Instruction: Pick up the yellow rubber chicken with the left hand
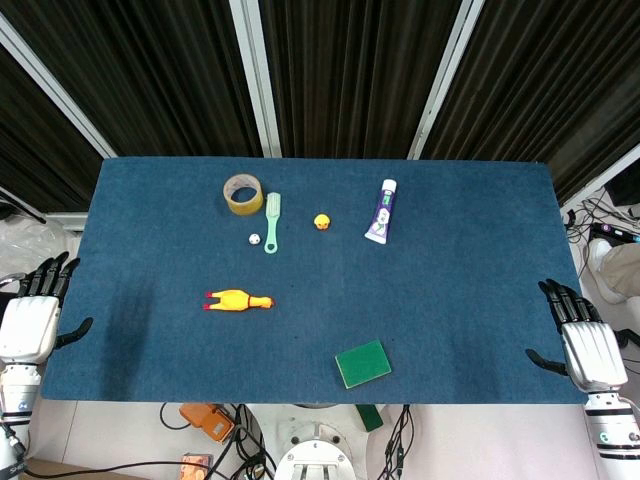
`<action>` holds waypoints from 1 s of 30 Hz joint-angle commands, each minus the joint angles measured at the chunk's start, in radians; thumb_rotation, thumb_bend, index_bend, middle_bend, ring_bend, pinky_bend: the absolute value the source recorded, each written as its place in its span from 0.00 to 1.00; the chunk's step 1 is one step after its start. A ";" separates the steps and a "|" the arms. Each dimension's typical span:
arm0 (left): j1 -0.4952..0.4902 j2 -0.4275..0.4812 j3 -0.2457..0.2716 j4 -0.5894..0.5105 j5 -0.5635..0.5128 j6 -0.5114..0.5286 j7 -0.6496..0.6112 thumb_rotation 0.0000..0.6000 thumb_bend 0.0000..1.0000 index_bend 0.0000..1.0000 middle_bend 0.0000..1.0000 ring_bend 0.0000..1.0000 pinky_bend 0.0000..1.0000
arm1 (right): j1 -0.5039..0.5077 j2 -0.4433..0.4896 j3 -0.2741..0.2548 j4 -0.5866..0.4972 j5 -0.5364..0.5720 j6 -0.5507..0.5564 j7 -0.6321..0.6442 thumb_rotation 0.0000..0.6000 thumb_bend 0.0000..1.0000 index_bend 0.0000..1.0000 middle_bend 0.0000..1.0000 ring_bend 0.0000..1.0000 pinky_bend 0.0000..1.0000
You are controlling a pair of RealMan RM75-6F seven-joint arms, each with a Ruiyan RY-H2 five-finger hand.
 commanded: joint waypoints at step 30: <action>-0.115 -0.124 0.026 -0.144 0.093 -0.134 0.105 1.00 0.20 0.08 0.00 0.00 0.14 | 0.002 0.012 -0.003 -0.014 0.015 -0.020 0.005 1.00 0.21 0.08 0.13 0.16 0.22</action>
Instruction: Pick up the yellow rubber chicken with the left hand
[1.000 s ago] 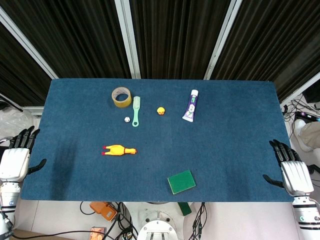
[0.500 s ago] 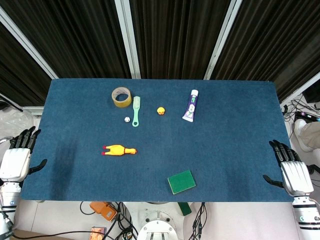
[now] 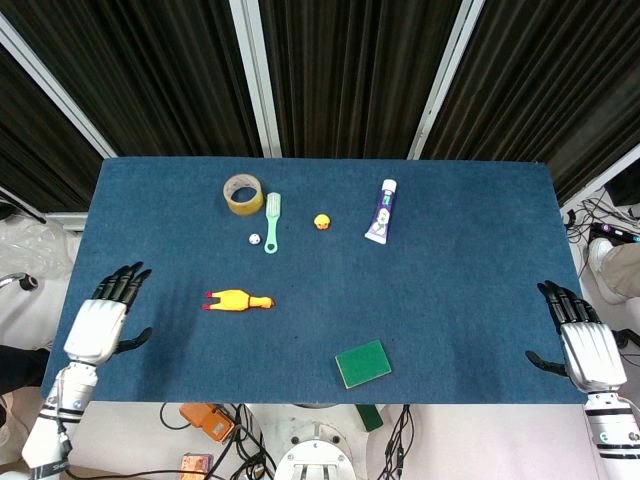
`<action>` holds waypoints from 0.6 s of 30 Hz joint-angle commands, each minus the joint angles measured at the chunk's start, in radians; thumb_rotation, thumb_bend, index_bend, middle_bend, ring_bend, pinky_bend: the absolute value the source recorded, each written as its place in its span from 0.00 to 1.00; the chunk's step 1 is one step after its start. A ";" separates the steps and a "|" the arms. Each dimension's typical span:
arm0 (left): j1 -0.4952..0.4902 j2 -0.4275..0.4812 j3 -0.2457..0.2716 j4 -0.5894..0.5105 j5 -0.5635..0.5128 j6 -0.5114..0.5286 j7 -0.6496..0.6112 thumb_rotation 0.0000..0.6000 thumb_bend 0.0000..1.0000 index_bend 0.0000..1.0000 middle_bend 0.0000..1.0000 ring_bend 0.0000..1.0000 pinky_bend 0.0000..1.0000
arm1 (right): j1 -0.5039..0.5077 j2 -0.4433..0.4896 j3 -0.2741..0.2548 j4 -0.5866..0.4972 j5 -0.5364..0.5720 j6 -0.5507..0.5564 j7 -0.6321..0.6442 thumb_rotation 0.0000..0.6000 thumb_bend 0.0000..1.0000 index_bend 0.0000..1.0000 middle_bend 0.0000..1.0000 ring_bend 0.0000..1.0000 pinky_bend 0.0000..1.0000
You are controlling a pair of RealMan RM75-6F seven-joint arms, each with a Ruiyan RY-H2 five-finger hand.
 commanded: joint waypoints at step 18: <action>-0.239 -0.253 -0.087 0.033 -0.102 -0.269 0.113 1.00 0.20 0.14 0.14 0.12 0.21 | 0.005 0.005 0.000 -0.002 0.002 -0.011 0.005 1.00 0.21 0.08 0.13 0.16 0.22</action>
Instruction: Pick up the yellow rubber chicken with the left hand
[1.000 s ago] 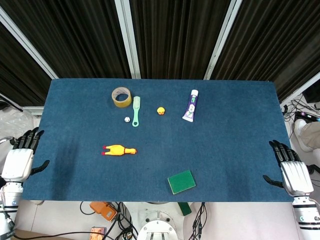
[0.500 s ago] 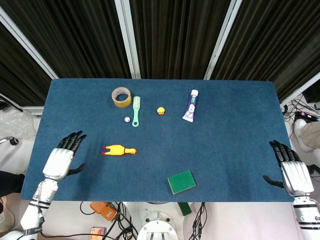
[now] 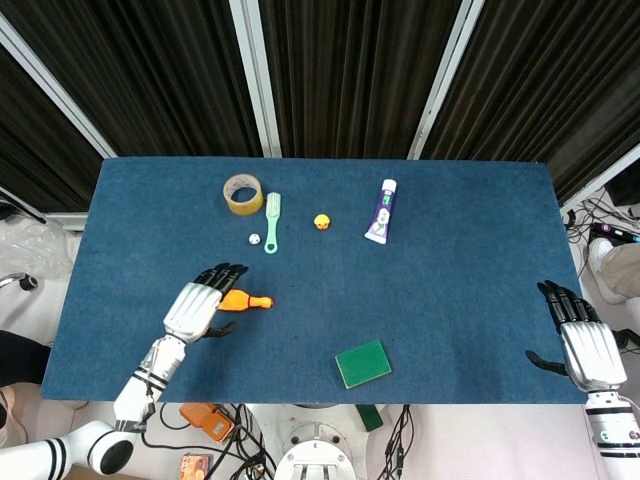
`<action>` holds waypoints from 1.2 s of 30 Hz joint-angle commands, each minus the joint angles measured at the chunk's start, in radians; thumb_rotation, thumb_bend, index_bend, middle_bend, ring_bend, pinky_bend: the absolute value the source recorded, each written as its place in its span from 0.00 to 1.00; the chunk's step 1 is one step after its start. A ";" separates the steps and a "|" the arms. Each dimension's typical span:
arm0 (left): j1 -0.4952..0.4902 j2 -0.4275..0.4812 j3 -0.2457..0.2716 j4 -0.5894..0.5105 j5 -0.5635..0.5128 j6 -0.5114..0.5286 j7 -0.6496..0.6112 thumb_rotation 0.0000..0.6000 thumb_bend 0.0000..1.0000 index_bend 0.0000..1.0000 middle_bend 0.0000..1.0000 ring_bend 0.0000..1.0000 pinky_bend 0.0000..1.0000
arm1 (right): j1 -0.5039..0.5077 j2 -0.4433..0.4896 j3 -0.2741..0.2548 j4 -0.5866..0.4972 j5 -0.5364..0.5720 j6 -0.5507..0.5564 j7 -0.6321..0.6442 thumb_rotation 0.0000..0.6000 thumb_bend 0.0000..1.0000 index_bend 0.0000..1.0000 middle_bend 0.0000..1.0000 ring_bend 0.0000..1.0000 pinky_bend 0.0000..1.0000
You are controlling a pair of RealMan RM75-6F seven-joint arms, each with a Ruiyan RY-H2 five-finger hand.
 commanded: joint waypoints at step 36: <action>-0.057 -0.138 0.041 0.326 0.009 0.023 -0.157 1.00 0.24 0.37 0.43 0.38 0.36 | 0.003 0.001 0.003 -0.006 0.013 -0.010 0.000 1.00 0.21 0.08 0.13 0.16 0.22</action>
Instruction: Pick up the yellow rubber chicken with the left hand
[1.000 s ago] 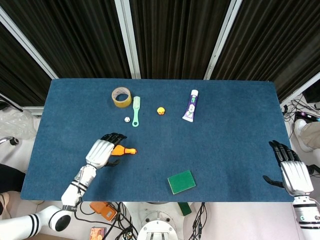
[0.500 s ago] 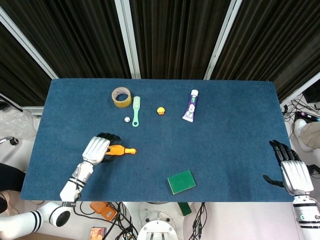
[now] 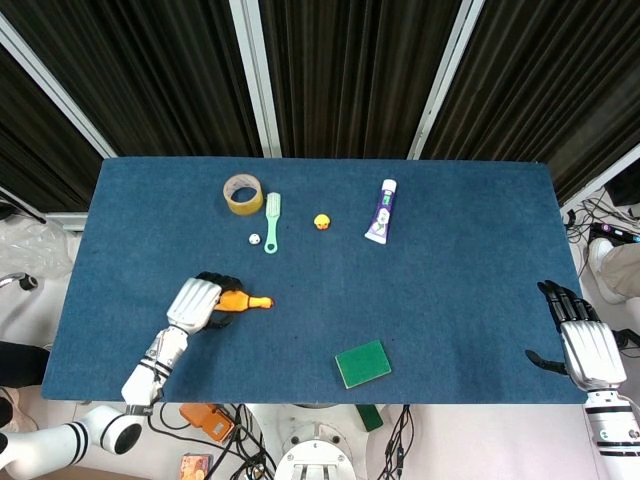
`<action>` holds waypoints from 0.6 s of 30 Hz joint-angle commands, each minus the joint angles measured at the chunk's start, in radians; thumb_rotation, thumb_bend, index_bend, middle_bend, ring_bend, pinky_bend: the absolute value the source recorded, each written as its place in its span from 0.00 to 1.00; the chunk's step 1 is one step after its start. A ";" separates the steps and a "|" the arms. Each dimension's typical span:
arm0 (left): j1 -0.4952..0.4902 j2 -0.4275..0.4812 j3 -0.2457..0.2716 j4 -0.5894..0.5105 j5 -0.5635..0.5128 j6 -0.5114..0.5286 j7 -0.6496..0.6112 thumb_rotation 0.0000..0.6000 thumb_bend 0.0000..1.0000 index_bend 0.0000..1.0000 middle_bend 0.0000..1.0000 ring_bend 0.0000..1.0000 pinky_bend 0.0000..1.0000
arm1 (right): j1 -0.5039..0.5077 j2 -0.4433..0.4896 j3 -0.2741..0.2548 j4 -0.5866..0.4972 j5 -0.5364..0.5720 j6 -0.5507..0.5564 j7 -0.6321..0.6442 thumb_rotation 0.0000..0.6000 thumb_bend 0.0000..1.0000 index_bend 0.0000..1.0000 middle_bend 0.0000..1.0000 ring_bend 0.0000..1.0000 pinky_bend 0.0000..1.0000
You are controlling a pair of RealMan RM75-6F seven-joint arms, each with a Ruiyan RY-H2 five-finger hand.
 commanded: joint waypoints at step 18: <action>-0.013 -0.041 0.013 0.110 0.007 0.004 -0.016 1.00 0.34 0.58 0.60 0.53 0.55 | 0.001 0.002 0.001 -0.003 0.005 -0.003 0.004 1.00 0.21 0.08 0.13 0.16 0.22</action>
